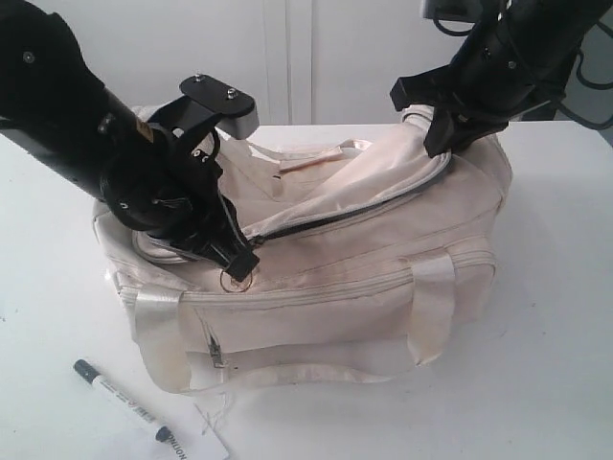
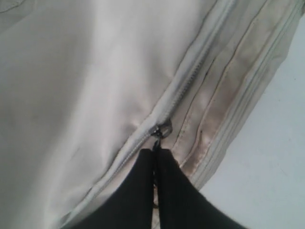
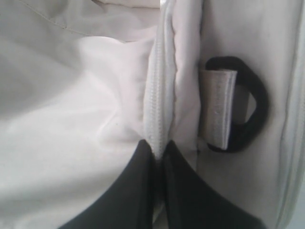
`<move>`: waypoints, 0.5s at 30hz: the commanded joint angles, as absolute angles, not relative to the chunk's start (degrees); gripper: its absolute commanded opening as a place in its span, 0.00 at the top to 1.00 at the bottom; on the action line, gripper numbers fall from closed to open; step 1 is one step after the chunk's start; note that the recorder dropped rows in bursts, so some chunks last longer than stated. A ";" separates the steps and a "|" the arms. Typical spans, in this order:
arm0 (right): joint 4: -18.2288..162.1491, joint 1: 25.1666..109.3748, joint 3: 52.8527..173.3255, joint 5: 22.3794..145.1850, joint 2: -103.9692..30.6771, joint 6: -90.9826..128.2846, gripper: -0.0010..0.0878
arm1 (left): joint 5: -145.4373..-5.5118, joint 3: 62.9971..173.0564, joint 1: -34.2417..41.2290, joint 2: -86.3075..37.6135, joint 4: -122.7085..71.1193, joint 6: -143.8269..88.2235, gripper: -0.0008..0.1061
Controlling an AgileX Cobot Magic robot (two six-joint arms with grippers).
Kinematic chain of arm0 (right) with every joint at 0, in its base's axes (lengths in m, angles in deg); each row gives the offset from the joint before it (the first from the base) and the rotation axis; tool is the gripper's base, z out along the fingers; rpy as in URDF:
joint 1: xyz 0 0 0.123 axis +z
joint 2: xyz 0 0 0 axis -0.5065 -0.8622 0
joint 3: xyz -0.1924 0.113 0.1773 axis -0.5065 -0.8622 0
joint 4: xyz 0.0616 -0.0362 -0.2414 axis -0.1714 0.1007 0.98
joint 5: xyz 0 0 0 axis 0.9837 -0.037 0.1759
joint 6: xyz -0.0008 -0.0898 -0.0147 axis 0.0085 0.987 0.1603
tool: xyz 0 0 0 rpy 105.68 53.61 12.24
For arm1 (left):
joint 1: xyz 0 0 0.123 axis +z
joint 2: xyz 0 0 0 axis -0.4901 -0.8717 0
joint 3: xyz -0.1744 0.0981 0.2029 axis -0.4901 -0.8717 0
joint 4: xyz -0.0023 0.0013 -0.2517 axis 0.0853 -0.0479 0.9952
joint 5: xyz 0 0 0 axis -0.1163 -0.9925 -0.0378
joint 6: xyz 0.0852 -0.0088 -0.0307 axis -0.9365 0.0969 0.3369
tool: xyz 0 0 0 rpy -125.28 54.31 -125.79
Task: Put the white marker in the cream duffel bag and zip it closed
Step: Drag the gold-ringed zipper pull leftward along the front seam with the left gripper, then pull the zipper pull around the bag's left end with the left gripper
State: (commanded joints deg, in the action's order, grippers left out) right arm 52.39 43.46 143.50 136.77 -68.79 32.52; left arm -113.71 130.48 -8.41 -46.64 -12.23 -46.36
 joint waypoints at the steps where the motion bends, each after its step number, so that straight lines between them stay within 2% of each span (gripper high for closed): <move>1: 52.82 43.46 143.50 136.77 -68.79 32.42 0.99 | -114.09 130.48 -8.41 -46.33 -13.73 -45.68 0.99; 15: 54.55 43.46 143.50 136.65 -68.79 32.42 0.99 | -122.33 131.74 -8.41 -42.82 -28.62 -40.00 0.99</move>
